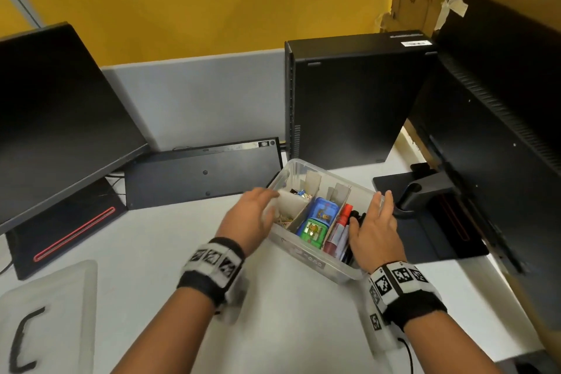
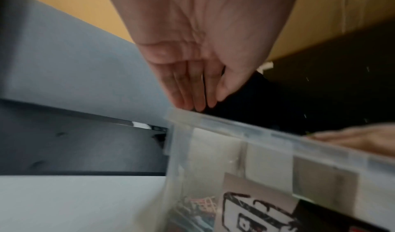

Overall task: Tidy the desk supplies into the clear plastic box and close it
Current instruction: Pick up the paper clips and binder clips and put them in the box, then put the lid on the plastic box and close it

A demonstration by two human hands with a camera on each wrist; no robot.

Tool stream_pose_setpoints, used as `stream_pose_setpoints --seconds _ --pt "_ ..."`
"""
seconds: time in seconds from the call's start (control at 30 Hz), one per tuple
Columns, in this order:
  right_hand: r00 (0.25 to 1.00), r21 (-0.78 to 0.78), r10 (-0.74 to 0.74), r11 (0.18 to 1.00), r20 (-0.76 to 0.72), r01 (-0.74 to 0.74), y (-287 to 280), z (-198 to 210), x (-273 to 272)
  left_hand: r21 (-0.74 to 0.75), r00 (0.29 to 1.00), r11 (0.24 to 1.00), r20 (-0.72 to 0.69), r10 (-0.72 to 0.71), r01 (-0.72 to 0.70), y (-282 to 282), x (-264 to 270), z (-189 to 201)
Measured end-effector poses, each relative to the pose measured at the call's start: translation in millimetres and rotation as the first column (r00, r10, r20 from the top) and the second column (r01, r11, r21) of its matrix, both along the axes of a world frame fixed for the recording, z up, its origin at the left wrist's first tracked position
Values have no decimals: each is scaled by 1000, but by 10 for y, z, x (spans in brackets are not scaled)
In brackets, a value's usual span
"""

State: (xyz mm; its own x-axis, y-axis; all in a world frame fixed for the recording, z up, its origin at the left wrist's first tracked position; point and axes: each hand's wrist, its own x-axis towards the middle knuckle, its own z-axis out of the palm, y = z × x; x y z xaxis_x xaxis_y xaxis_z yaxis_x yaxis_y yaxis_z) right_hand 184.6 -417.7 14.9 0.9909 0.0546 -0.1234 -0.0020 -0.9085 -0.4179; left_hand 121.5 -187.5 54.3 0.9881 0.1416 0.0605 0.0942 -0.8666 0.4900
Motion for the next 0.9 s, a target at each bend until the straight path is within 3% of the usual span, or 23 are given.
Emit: stream_pose_setpoints --seconds 0.1,0.2,0.3,0.4,0.5,0.63,0.73,0.9 --pt "999 -171 22 985 39 -15 36 79 -50 -42 974 989 172 145 -139 483 -503 -134" --pt "981 -210 113 975 160 -79 289 272 -152 -21 912 915 76 403 -403 1167 -988 -425" --pt "930 -107 288 957 230 -270 837 480 -363 26 757 764 -118 642 -644 1798 -1526 -651" --pt "858 91 470 864 210 -495 1562 488 -670 77 580 609 -232 781 -790 2265 -2046 -739" --pt "721 171 687 702 91 -691 2340 258 -1037 141 423 481 -310 851 -865 2619 -2468 -804" --pt "425 55 893 437 -149 -898 3314 -182 -1539 172 292 393 -423 858 -903 3022 -2781 -1014" --pt "278 36 909 304 -310 -952 3787 -462 -1848 142 251 349 -459 852 -926 3168 -2826 -1153" --pt "212 44 894 249 -395 -968 3970 -615 -2036 51 302 357 -429 851 -933 3119 -2749 -1107"
